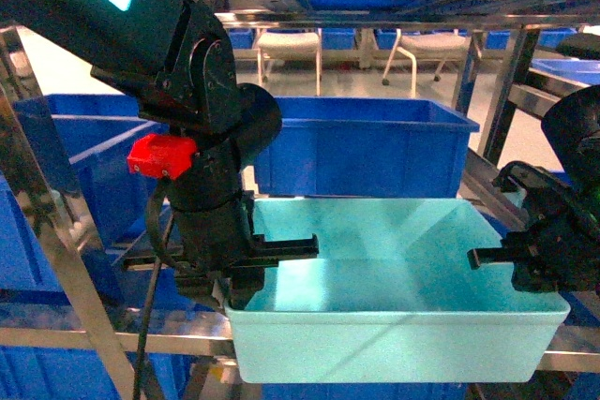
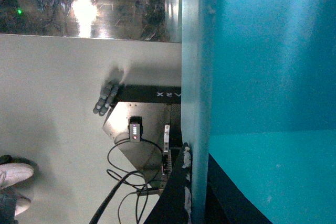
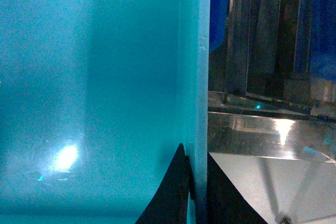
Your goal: Organize blue bins on left shelf correctly
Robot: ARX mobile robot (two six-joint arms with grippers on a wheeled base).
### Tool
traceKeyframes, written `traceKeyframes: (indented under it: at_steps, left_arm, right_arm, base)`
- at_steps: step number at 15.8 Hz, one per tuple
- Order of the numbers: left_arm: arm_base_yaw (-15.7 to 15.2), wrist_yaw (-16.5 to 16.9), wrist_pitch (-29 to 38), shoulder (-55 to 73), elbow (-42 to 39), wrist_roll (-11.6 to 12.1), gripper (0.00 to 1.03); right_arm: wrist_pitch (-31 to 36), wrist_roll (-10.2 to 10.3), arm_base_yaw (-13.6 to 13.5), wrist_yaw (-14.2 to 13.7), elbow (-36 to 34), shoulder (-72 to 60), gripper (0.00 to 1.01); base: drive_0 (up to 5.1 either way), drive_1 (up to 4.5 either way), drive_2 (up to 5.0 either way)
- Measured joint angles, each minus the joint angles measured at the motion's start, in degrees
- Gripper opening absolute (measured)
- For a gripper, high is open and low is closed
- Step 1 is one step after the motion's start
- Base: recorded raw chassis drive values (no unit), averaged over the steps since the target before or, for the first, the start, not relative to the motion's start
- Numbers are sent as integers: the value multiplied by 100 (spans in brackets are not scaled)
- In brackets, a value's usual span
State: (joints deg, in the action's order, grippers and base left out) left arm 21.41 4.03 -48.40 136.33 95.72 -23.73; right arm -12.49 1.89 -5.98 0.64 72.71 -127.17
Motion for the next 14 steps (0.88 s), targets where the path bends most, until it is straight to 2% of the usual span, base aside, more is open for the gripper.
traceKeyframes:
  at_steps: [1,4,8,12,14]
  left_arm:
    - [-2,0,-2,24,28,-22,2]
    - [-39,-2,-151,232,358,-317,2]
    - [-105,-4,-382,474,796,-575,2]
    - [-116,-44,-472,660,1049,-647,2]
    - [-118,-63,-494,669,1058,-518,2]
  right_arm:
    - [-33,-2,0,0,52,-31,2]
    - [-306,-26,11,-4,481,-264,2]
    - [-444,-26,11,-4,745,-404,2]
    - [-468,-48,11,-39,951,-557,2]
    - [-466,-72,11,-35,951,-560,2]
  base:
    - [0,0,0]
    - [0,0,0]
    - [0,0,0]
    - [0,0,0]
    - [0,0,0]
